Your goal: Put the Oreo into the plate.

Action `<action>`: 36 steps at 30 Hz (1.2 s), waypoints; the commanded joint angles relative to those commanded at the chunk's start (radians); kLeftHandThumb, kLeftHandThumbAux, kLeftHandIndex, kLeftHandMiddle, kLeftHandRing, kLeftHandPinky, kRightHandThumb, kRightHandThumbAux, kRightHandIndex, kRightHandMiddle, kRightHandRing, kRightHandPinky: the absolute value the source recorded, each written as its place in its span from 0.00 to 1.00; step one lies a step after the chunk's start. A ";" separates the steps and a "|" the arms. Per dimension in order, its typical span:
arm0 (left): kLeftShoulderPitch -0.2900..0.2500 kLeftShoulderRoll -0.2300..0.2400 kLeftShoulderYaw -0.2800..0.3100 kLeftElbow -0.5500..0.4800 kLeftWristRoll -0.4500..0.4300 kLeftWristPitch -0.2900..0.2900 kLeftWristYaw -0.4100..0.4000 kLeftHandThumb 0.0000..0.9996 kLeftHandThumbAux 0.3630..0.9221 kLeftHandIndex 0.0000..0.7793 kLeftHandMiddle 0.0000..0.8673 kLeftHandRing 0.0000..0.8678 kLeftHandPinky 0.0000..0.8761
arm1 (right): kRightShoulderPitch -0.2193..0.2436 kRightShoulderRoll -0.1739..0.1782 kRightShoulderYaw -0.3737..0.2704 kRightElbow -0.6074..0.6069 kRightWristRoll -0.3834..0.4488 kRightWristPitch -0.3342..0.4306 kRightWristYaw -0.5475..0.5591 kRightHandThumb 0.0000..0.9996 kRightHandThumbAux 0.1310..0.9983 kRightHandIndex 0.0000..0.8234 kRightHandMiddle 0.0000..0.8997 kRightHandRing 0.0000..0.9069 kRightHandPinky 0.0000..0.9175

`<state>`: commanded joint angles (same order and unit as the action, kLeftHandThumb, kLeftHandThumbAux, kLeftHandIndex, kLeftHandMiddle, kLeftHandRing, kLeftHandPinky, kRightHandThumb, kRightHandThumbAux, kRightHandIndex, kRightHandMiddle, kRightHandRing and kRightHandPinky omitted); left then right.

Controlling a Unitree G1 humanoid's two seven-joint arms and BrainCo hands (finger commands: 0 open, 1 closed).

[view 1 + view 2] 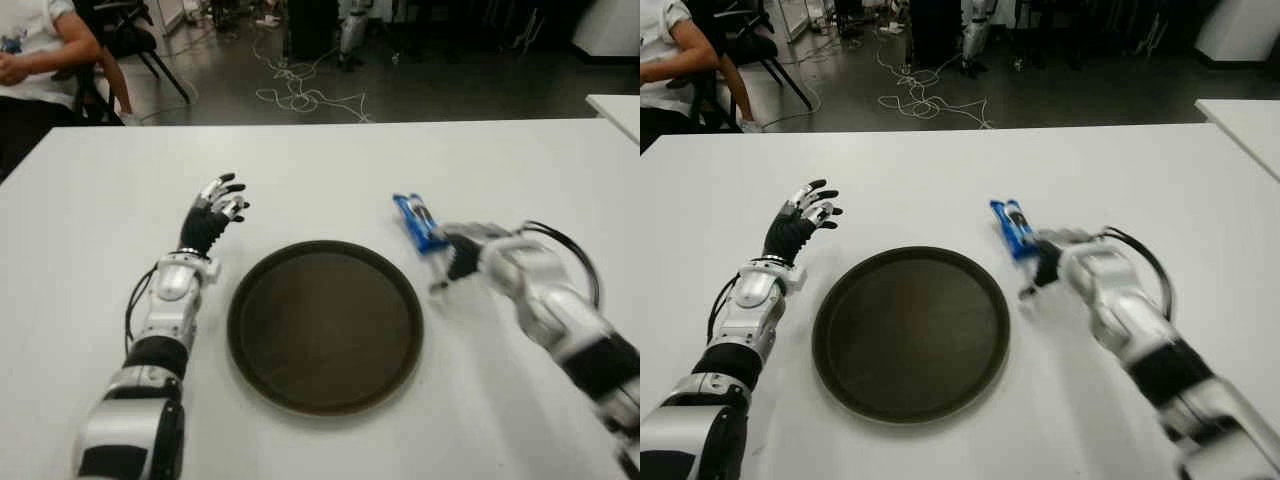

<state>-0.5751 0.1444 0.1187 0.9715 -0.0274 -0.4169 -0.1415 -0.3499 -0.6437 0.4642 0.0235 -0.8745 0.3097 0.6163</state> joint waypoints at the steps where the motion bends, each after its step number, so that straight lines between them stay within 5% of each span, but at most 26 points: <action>1: 0.000 -0.001 0.000 -0.001 -0.001 0.002 -0.002 0.67 0.35 0.20 0.26 0.35 0.42 | 0.018 -0.014 -0.010 -0.038 0.000 0.004 0.015 0.00 0.54 0.10 0.21 0.23 0.25; 6: 0.000 -0.002 0.002 -0.002 -0.006 0.008 -0.007 0.68 0.36 0.20 0.26 0.36 0.41 | 0.067 -0.052 -0.045 -0.147 0.004 0.013 0.072 0.00 0.54 0.12 0.23 0.25 0.25; 13: 0.000 -0.003 0.006 0.005 -0.009 -0.004 -0.010 0.69 0.37 0.20 0.26 0.36 0.41 | 0.110 -0.051 -0.078 -0.171 0.006 0.004 0.058 0.00 0.54 0.11 0.26 0.26 0.23; 36: -0.011 0.004 0.004 0.029 0.003 -0.023 -0.012 0.71 0.36 0.21 0.27 0.38 0.42 | 0.114 -0.025 -0.084 -0.240 -0.063 -0.003 0.050 0.00 0.58 0.11 0.32 0.37 0.33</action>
<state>-0.5857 0.1484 0.1229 1.0003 -0.0244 -0.4395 -0.1539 -0.2358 -0.6689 0.3798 -0.2163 -0.9375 0.3068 0.6664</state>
